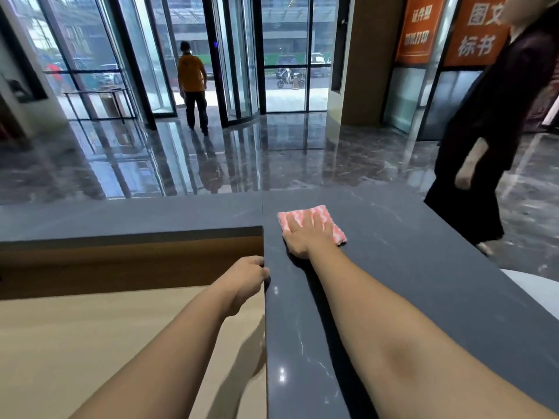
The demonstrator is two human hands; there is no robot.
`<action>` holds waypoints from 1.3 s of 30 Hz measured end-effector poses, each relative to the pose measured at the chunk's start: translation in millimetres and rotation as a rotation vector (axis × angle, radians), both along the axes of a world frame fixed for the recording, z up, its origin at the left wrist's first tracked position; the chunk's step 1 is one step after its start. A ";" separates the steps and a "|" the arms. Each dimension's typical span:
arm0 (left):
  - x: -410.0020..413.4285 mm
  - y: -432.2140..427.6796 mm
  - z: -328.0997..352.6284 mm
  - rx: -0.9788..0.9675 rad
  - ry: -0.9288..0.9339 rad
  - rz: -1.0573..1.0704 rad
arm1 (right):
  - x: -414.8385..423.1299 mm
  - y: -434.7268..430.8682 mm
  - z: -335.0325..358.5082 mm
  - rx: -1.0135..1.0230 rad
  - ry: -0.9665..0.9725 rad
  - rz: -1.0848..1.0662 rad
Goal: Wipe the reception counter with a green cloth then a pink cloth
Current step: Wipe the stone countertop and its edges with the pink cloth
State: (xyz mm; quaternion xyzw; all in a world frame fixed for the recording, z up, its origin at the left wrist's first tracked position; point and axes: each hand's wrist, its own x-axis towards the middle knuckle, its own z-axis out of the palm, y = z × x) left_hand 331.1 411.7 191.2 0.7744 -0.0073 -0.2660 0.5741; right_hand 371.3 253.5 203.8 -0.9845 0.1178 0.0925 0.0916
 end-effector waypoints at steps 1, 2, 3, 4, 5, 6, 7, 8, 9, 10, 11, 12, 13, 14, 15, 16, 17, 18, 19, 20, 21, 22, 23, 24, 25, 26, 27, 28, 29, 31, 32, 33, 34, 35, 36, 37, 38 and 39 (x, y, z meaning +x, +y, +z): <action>1.7 -0.7 -0.9 -0.061 0.034 0.060 | 3.5 17.9 -3.5 -0.007 -0.005 0.073; 2.9 -0.4 -1.7 -0.138 0.078 0.146 | 4.8 34.2 -6.6 -0.014 -0.005 0.143; 3.6 0.6 -3.4 -0.227 0.130 0.244 | 3.7 46.5 -8.4 -0.021 0.001 0.206; 4.5 2.5 -4.8 -0.324 0.183 0.336 | 2.4 54.5 -9.4 -0.025 0.004 0.249; 5.5 4.7 -6.3 -0.416 0.230 0.403 | 1.5 58.2 -11.0 -0.028 0.002 0.275; 6.2 6.3 -7.2 -0.487 0.272 0.435 | 0.8 57.0 -11.8 -0.025 -0.004 0.293; 5.8 5.6 -5.4 -0.537 0.308 0.440 | -0.9 51.9 -9.9 -0.011 -0.010 0.304; 4.7 4.7 -3.4 -0.563 0.327 0.433 | -3.5 45.0 -7.0 0.008 -0.014 0.300; 2.0 1.9 0.2 -0.574 0.332 0.420 | -6.7 36.9 -3.7 0.019 -0.030 0.284; -0.6 -0.7 4.5 -0.563 0.328 0.402 | -8.7 27.3 -1.4 0.010 -0.052 0.263; -4.3 -3.9 9.0 -0.549 0.315 0.385 | -12.4 17.3 1.9 -0.018 -0.064 0.236; -7.3 -5.9 11.1 -0.535 0.298 0.373 | -16.4 6.2 4.7 -0.053 -0.071 0.205; -9.6 -7.3 11.9 -0.525 0.283 0.367 | -20.4 -7.7 7.0 -0.085 -0.080 0.170; -11.9 -7.9 11.6 -0.518 0.272 0.366 | -23.7 -24.2 8.4 -0.087 -0.116 0.118; -14.1 -7.7 10.0 -0.517 0.265 0.374 | -28.9 -41.7 10.7 -0.077 -0.169 0.062; -16.2 -7.4 8.0 -0.518 0.258 0.387 | -34.7 -59.0 13.1 -0.071 -0.214 0.000; -18.5 -7.0 6.9 -0.522 0.252 0.398 | -40.6 -74.3 15.4 -0.070 -0.242 -0.057; -21.3 -5.9 6.1 -0.526 0.249 0.406 | -45.0 -88.1 15.5 -0.069 -0.239 -0.107; -24.3 -5.8 6.2 -0.530 0.246 0.405 | -48.7 -99.1 15.6 -0.060 -0.215 -0.152; -27.5 -4.9 6.4 -0.531 0.245 0.399 | -53.2 -105.7 16.2 -0.038 -0.188 -0.197; -30.5 -3.6 6.5 -0.531 0.245 0.394 | -57.5 -108.9 16.6 -0.013 -0.156 -0.233; -33.9 -2.5 7.3 -0.528 0.248 0.388 | -60.9 -108.6 16.4 0.003 -0.112 -0.256; -36.1 -1.0 7.9 -0.526 0.248 0.384 | -63.7 -103.5 17.1 0.001 -0.063 -0.268; -37.9 0.2 8.6 -0.526 0.249 0.381 | -64.3 -94.7 17.2 -0.012 -0.033 -0.273; -39.9 1.2 9.6 -0.524 0.249 0.377 | -62.8 -83.1 15.4 -0.026 -0.038 -0.269; -42.0 2.4 11.0 -0.521 0.249 0.371 | -59.1 -69.1 11.9 -0.030 -0.048 -0.252; -44.0 4.3 11.5 -0.515 0.254 0.362 | -55.5 -53.7 6.5 -0.032 -0.051 -0.218; -45.4 5.9 12.1 -0.511 0.261 0.357 | -51.5 -37.8 0.4 -0.033 -0.045 -0.172; -46.2 7.5 11.8 -0.511 0.268 0.357 | -48.4 -21.7 -4.8 -0.031 -0.038 -0.126; -47.5 10.7 10.8 -0.522 0.286 0.355 | -47.6 10.7 -12.8 -0.034 -0.050 -0.048; -48.5 12.1 10.3 -0.529 0.292 0.354 | -50.8 27.5 -15.0 -0.032 -0.056 -0.010; -49.9 13.1 9.4 -0.534 0.295 0.353 | -56.3 44.5 -15.6 -0.027 -0.061 0.028; -52.2 12.7 9.0 -0.541 0.295 0.355 | -61.4 58.3 -16.8 -0.025 -0.067 0.064; -55.7 12.2 8.3 -0.546 0.296 0.363 | -66.7 69.3 -18.5 -0.031 -0.064 0.101; -59.6 11.5 7.7 -0.550 0.303 0.382 | -71.9 76.7 -19.7 -0.041 -0.055 0.139; -64.0 11.3 7.1 -0.552 0.310 0.402 | -77.7 80.2 -20.2 -0.049 -0.045 0.172; -67.4 10.7 7.1 -0.554 0.315 0.408 | -81.0 79.3 -20.6 -0.050 -0.038 0.197; -70.1 10.7 6.5 -0.555 0.315 0.403 | -85.6 75.7 -19.6 -0.044 -0.031 0.213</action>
